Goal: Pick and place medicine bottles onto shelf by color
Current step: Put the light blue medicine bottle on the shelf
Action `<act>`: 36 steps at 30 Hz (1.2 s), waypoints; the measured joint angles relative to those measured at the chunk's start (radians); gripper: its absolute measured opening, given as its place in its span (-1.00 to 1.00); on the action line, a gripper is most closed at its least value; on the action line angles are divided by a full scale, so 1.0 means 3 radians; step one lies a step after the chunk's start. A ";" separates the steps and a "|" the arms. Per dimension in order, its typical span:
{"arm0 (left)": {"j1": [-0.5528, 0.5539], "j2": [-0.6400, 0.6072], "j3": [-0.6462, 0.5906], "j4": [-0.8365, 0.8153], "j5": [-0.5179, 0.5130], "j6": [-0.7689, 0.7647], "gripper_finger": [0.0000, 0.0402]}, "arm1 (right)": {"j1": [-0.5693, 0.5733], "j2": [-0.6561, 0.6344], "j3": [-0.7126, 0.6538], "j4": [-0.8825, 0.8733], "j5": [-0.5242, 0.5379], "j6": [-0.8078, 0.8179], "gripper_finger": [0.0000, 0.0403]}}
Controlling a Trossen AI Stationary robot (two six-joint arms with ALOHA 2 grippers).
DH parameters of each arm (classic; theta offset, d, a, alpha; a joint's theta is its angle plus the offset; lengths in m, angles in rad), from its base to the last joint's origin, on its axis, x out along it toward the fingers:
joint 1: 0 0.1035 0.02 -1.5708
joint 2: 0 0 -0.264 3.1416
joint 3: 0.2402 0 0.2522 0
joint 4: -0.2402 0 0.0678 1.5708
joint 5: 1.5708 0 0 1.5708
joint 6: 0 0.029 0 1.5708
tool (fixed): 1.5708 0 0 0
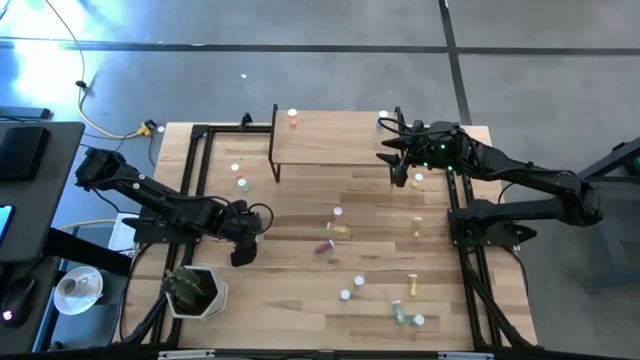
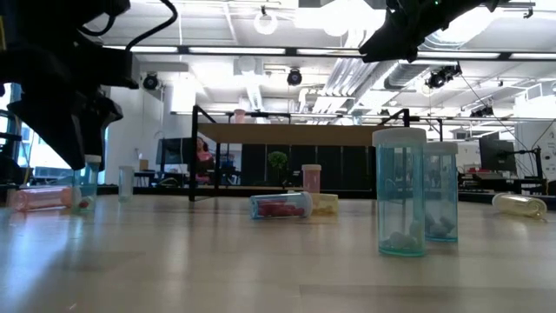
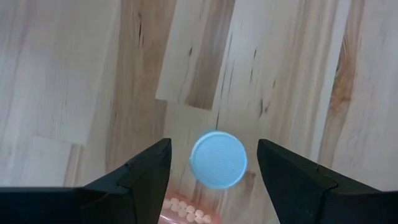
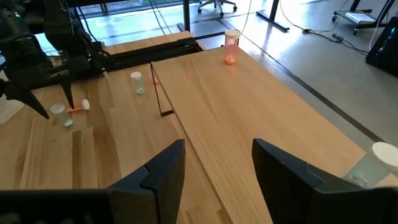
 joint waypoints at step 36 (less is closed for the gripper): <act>0.0096 0.0000 0.0315 0.0028 0.0064 0.0275 -0.42 | 0.0000 0.0000 0.0000 -0.0001 0.0000 0.0002 -0.11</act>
